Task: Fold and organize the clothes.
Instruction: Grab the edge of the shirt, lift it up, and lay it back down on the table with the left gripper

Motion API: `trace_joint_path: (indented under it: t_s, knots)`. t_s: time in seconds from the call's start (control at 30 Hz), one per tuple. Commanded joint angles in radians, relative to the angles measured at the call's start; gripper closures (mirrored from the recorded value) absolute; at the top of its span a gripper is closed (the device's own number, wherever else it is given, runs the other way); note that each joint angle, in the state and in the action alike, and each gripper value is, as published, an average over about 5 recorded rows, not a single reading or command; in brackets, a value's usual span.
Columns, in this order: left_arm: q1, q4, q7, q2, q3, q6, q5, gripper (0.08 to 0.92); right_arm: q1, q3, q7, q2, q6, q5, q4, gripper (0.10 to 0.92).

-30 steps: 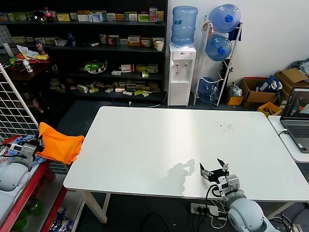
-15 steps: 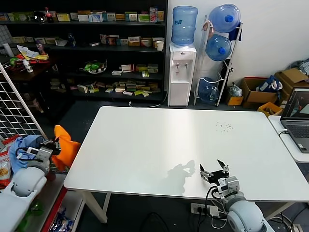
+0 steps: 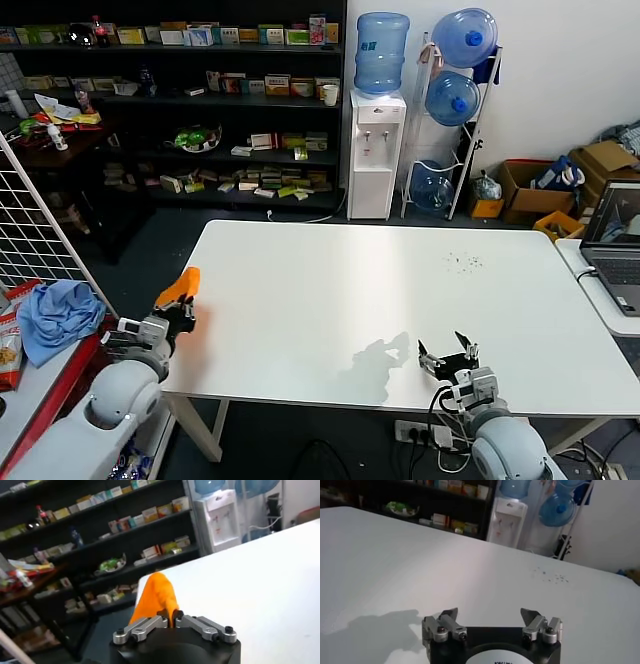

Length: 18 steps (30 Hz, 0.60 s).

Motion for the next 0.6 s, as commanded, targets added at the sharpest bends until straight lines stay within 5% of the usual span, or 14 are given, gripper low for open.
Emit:
trace_joint_path:
  t_s: [0.03, 0.6]
  knots:
    - [0.014, -0.079, -0.067, -0.201, 0.08, 0.021, -0.047, 0.868, 0.002, -0.002, -0.001, 0.008, 0.004, -0.017, -0.01, 0.203]
    - [-0.084, 0.18, -0.131, -0.632, 0.264, -0.148, -0.009, 0.868, 0.0, 0.041, -0.009, 0.005, 0.044, -0.045, -0.043, 0.203]
